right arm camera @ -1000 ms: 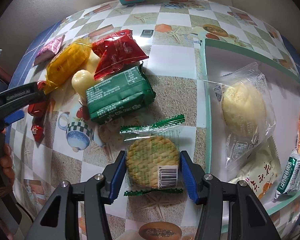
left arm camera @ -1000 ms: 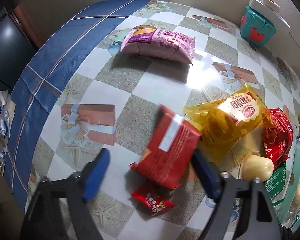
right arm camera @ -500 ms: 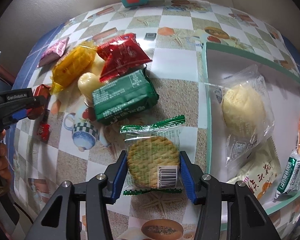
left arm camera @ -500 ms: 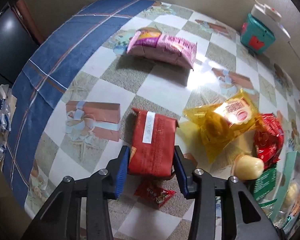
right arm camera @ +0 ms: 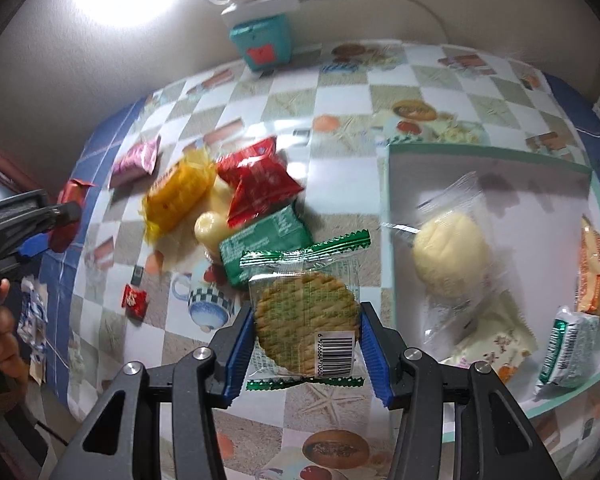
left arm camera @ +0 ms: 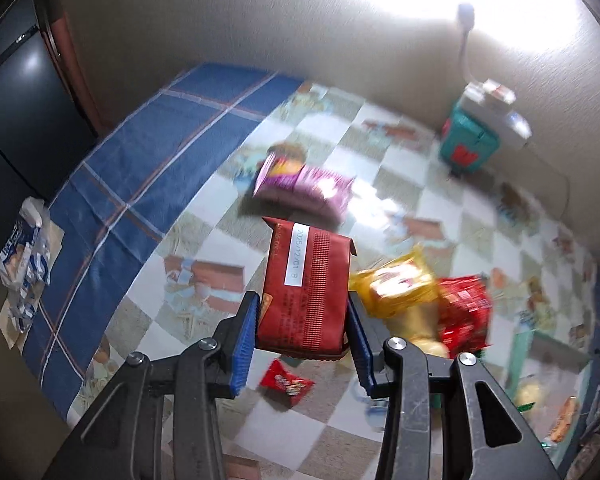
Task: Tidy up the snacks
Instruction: 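Lift both packs and carry them over the white tray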
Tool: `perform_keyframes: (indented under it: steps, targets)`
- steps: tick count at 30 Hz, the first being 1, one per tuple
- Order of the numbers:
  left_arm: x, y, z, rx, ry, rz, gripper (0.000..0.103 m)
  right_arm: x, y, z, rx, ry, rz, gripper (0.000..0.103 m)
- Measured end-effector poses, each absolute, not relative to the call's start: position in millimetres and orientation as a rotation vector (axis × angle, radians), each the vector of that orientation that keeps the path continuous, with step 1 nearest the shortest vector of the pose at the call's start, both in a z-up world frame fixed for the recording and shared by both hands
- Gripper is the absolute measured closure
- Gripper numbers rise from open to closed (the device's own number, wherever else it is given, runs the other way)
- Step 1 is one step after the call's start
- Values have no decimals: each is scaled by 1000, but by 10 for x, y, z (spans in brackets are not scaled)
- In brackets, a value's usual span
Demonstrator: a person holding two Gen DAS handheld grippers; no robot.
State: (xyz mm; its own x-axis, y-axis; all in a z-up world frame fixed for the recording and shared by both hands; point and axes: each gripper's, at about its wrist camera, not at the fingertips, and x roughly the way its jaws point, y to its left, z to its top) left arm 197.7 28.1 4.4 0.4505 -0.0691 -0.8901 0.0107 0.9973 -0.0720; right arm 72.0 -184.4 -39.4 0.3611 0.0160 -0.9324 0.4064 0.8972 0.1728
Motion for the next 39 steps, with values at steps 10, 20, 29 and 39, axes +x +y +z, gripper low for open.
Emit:
perform_keyframes:
  steps: [10, 20, 29, 39]
  targets:
    - [1740, -9, 540, -89, 1012, -160, 59, 516, -2267, -121, 462, 1105, -382, 50]
    - [1482, -440, 745, -67, 987, -268, 59, 78, -2994, 3, 555, 1045, -595, 50]
    - [1282, -962, 661, -10, 1026, -357, 59, -323, -3499, 6, 646, 1015, -718, 50]
    - [957, -1579, 583, 91, 1044, -462, 59, -610, -3795, 15, 685, 996, -790, 50]
